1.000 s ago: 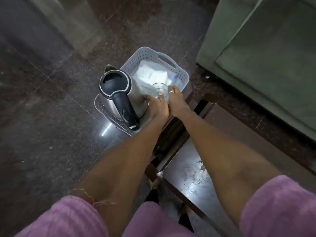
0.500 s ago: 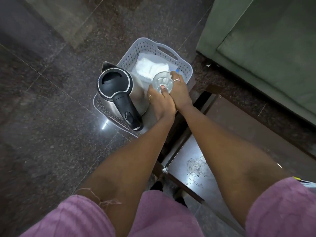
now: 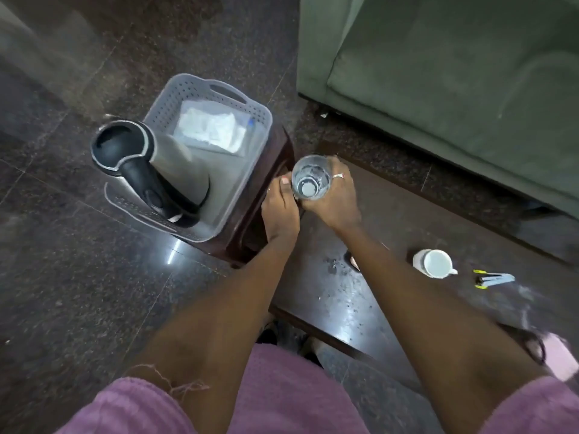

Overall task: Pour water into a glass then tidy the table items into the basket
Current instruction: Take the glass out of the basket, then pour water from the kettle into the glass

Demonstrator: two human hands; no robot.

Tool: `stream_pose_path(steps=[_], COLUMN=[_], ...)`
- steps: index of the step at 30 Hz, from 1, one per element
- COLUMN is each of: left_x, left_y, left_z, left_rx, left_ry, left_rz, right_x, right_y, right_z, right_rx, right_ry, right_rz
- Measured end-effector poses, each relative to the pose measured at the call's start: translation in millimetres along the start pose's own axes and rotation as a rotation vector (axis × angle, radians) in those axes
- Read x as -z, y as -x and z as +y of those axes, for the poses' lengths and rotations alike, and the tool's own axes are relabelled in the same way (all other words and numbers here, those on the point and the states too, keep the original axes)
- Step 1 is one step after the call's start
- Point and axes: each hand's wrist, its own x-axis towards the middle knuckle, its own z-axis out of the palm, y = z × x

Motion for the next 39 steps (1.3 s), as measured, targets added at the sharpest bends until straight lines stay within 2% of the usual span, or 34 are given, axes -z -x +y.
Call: stream_pose_path(steps=[5, 10, 18, 25, 30, 33, 36, 39], left_x=[-24.1, -27.8, -35.2, -40.0, -33.8, -19.6, 3.0, 33.3], left_y=[56.4, 89.0, 99.4, 102.7, 100.2, 91.6, 76.6, 59.0], left_z=[-55.6, -96.1, -118.5, -121.7, -111.6, -98.2, -82.7, -72.7], left_rx=[0.157, 0.220, 0.220, 0.254, 0.329, 0.343, 0.349, 0.338], left_ry=[-0.045, -0.095, -0.179, -0.188, -0.192, -0.095, -0.056, -0.039], left_rz=[-0.177, -0.254, -0.359, -0.341, -0.369, -0.304, -0.209, 0.001], right_x=[-7.2, -30.3, -36.4, -39.3, -36.3, -29.5, -30.4, -47.5], right_y=[52.6, 83.1, 94.4, 96.9, 95.7, 97.8, 91.5, 78.0], right_z=[79.8, 122.4, 145.5, 148.0, 143.5, 127.5, 89.9, 28.0], right_rx=[-0.141, -0.181, -0.203, -0.217, -0.229, -0.223, -0.081, 0.007], right_ry=[0.058, 0.088, 0.070, 0.106, 0.294, 0.320, 0.308, 0.107], right_rz=[-0.048, -0.106, -0.104, -0.130, -0.253, -0.201, -0.192, -0.245])
